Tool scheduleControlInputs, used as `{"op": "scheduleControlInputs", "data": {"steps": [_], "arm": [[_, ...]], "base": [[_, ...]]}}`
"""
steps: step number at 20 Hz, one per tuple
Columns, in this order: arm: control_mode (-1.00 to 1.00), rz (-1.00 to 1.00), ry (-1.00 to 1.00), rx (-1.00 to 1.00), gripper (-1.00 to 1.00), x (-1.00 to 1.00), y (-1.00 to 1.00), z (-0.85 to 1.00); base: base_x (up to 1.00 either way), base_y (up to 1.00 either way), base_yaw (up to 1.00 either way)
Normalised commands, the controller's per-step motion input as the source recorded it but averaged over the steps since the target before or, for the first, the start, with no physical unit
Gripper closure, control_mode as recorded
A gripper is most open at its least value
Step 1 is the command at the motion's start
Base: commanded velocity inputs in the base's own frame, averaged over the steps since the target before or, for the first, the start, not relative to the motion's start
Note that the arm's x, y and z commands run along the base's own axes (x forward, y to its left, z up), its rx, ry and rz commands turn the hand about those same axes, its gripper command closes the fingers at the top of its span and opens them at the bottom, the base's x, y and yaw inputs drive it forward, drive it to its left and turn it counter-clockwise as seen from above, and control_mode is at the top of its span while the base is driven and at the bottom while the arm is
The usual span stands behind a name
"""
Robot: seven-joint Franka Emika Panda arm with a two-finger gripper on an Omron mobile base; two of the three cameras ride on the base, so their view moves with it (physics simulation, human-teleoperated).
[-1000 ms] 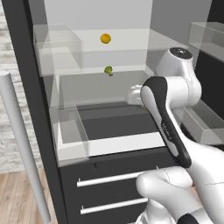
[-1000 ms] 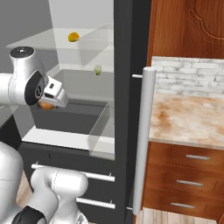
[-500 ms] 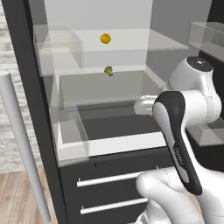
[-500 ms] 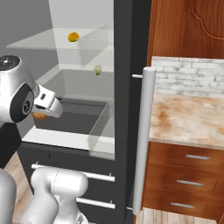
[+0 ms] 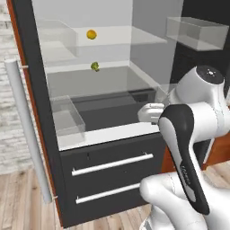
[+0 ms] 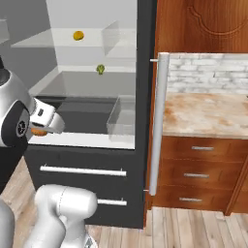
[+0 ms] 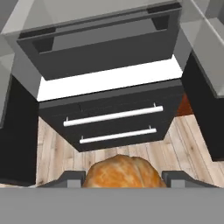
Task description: Pick up the tangerine and mango from the fridge and place one fruit on each plate on the dining counter.
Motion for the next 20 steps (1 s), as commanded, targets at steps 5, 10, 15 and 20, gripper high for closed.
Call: {"op": "scheduleControlInputs", "data": {"steps": [5, 10, 15, 20], "arm": [[1.0, 0.0, 0.0, 0.0, 1.0, 0.0, 0.0, 0.0], [1.0, 0.0, 0.0, 0.0, 1.0, 0.0, 0.0, 0.0], [1.0, 0.0, 0.0, 0.0, 1.0, 0.0, 0.0, 0.0], [1.0, 0.0, 0.0, 0.0, 1.0, 0.0, 0.0, 0.0]], "base": [[-0.06, 0.03, -0.94], [0.03, 0.1, -0.95], [0.07, -0.01, -0.86], [0.18, -0.21, -0.79]]}}
